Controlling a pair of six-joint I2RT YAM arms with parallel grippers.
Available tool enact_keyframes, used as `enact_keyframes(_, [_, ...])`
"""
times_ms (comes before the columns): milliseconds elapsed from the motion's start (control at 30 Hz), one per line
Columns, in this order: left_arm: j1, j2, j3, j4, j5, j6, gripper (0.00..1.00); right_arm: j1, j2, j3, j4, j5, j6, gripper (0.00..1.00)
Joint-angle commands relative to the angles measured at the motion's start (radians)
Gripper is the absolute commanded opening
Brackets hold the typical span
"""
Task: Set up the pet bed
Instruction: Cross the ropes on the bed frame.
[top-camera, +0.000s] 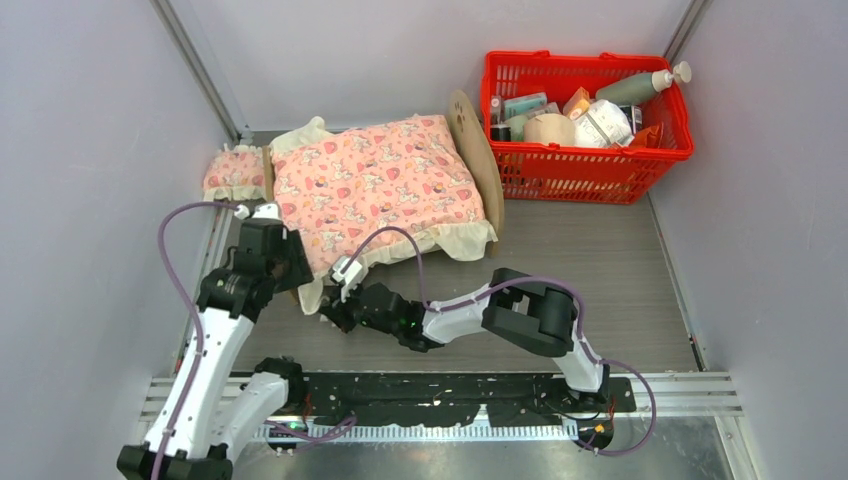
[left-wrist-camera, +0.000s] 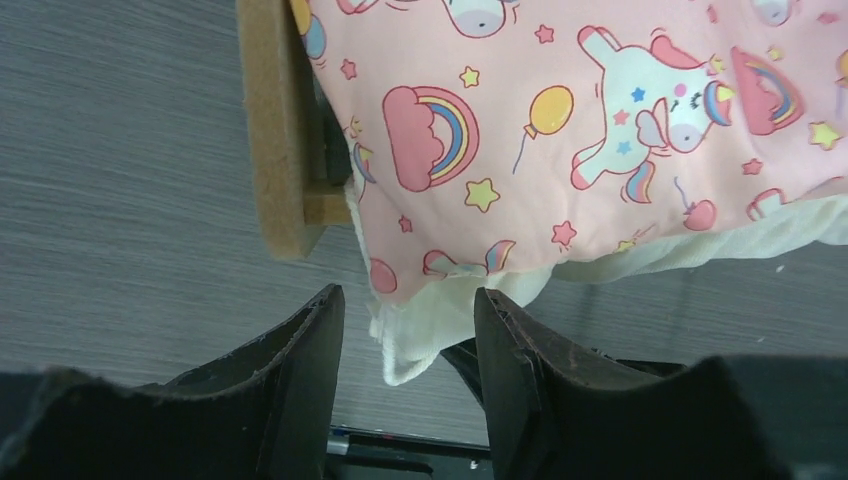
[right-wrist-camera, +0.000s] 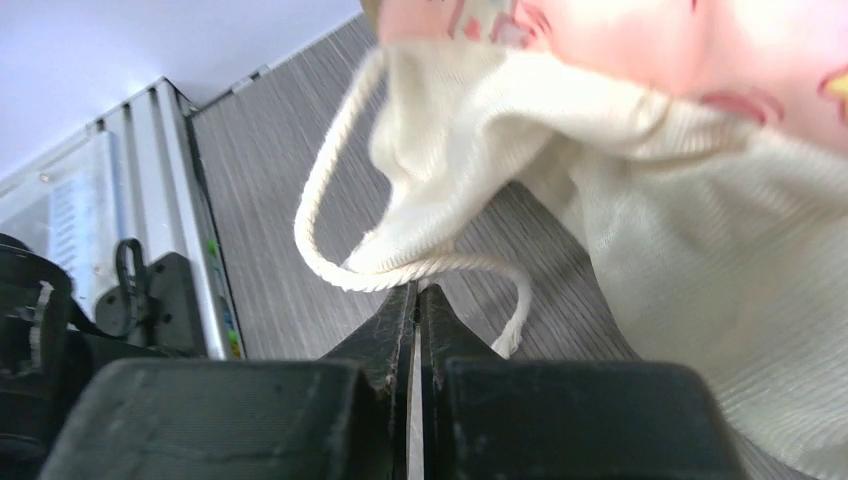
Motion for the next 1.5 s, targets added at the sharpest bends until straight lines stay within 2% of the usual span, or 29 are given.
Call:
enact_keyframes(0, [0.011,-0.142,0.011,-0.02,-0.032,-0.133,0.53,0.021,-0.086,-0.013,0.025,-0.028,0.022,0.05])
enact_keyframes(133, [0.011,-0.268,-0.061,0.009,0.042,-0.19,0.52,0.036,-0.086,-0.026,0.014,-0.037,0.033,0.05])
enact_keyframes(300, [0.011,-0.3,-0.093,-0.065,0.141,-0.257,0.52,0.047,-0.102,-0.069,0.045,-0.027,0.06,0.05])
enact_keyframes(633, [0.011,-0.284,-0.231,-0.055,0.121,-0.394,0.44,0.052,-0.092,-0.069,0.068,0.002,0.072,0.05])
enact_keyframes(833, [0.011,-0.246,-0.336,0.076,0.116,-0.423,0.4,0.052,-0.09,-0.04,0.059,0.0,0.061,0.05])
enact_keyframes(933, [0.011,-0.21,-0.373,0.103,0.053,-0.42,0.38,0.052,-0.084,-0.033,0.06,0.001,0.063,0.05])
enact_keyframes(967, [0.011,-0.196,-0.377,0.105,0.034,-0.416,0.35,0.052,-0.084,-0.033,0.061,0.001,0.063,0.05])
enact_keyframes(1100, [0.011,-0.162,-0.347,0.065,-0.108,-0.419,0.0,0.052,-0.08,-0.036,0.066,0.005,0.065,0.05])
enact_keyframes(1333, [0.011,-0.204,-0.233,-0.112,-0.433,-0.498,0.0,0.05,-0.069,-0.055,0.076,0.025,0.08,0.05])
enact_keyframes(1467, [0.011,-0.245,-0.227,-0.176,-0.536,-0.574,0.0,0.043,-0.066,-0.065,0.089,0.029,0.089,0.05])
